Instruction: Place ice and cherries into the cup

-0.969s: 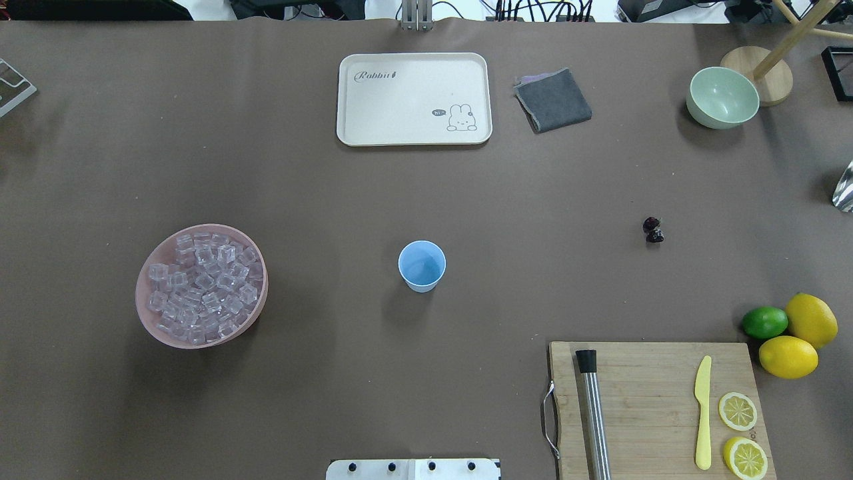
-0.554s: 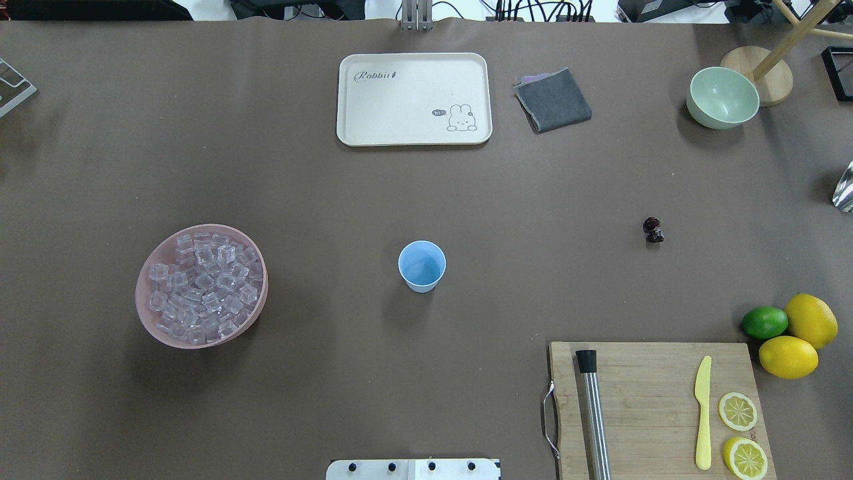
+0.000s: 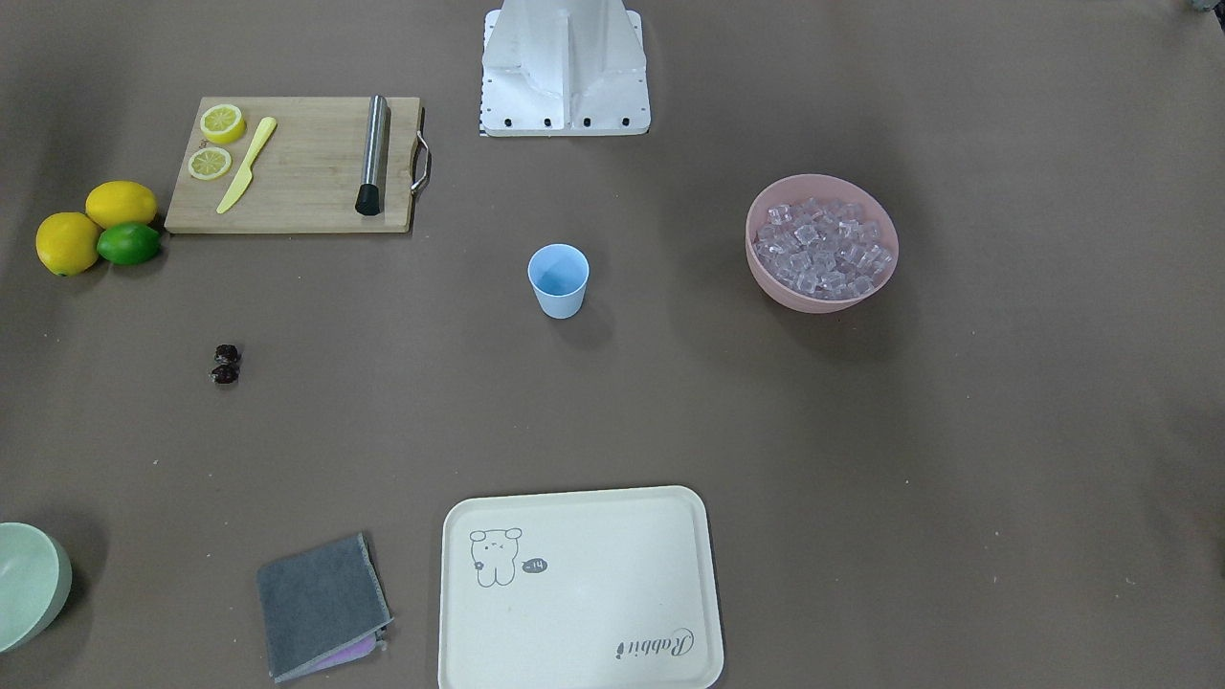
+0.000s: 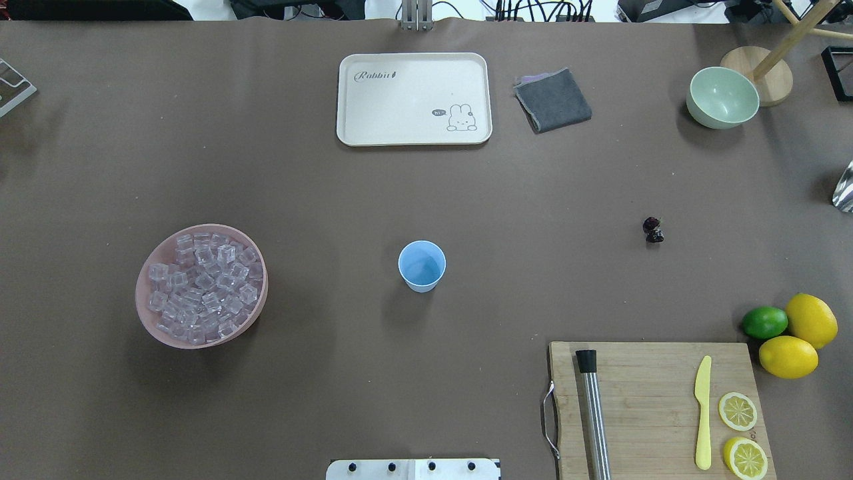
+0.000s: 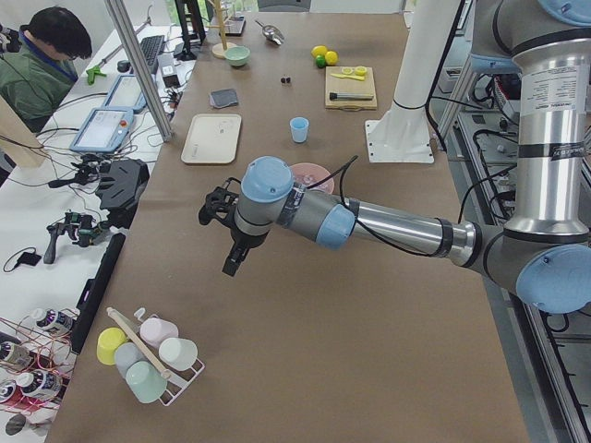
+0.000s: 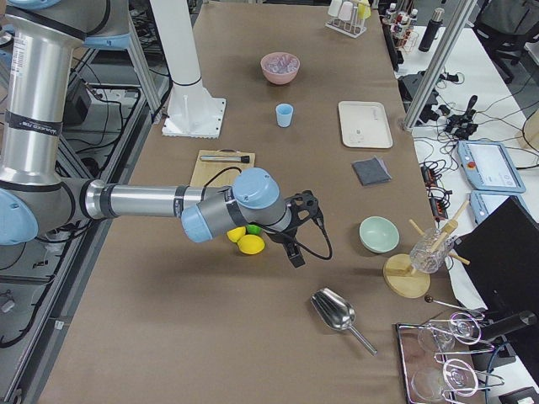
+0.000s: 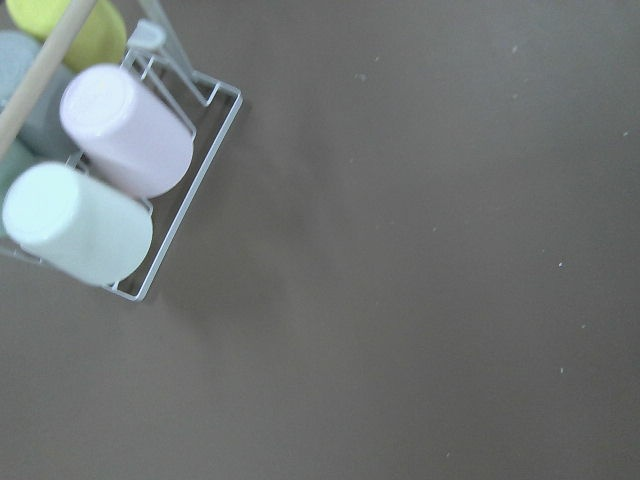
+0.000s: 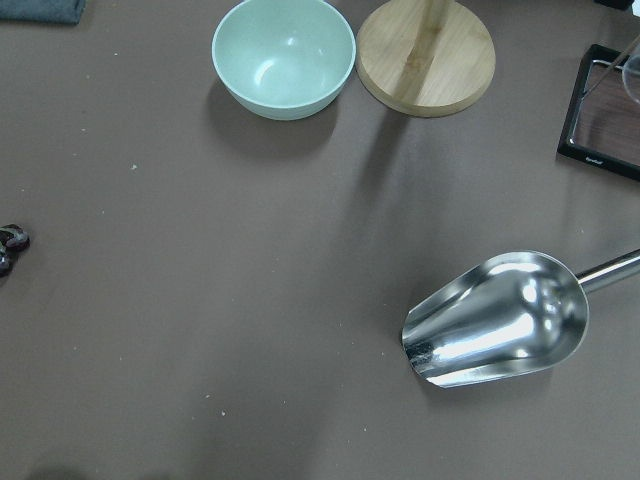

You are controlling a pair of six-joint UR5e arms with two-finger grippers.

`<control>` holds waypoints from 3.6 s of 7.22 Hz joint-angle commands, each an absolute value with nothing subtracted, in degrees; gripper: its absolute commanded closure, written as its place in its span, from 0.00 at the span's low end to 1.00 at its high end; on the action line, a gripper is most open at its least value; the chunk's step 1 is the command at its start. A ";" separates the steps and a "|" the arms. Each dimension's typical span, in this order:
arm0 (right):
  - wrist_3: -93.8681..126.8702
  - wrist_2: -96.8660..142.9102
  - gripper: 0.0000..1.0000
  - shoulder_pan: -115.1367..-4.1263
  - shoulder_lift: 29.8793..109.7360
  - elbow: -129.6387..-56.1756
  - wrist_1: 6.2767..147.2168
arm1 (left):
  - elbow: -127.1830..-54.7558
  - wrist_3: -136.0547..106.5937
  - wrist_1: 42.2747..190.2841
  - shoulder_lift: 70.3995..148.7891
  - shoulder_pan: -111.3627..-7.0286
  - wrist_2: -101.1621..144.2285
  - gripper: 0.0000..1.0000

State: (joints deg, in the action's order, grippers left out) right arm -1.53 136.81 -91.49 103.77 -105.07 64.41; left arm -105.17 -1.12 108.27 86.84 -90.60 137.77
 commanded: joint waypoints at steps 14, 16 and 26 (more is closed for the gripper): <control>30.67 132.54 0.00 -78.40 99.67 -111.36 63.19 | -119.79 -30.35 124.10 82.98 -33.75 101.34 0.03; 30.50 132.54 0.00 -78.22 100.10 -111.36 63.19 | -119.45 -29.35 124.10 81.92 -32.27 101.08 0.03; 30.41 132.45 0.00 -78.22 100.20 -111.01 63.19 | -117.25 -26.10 124.19 82.18 -28.92 97.47 0.03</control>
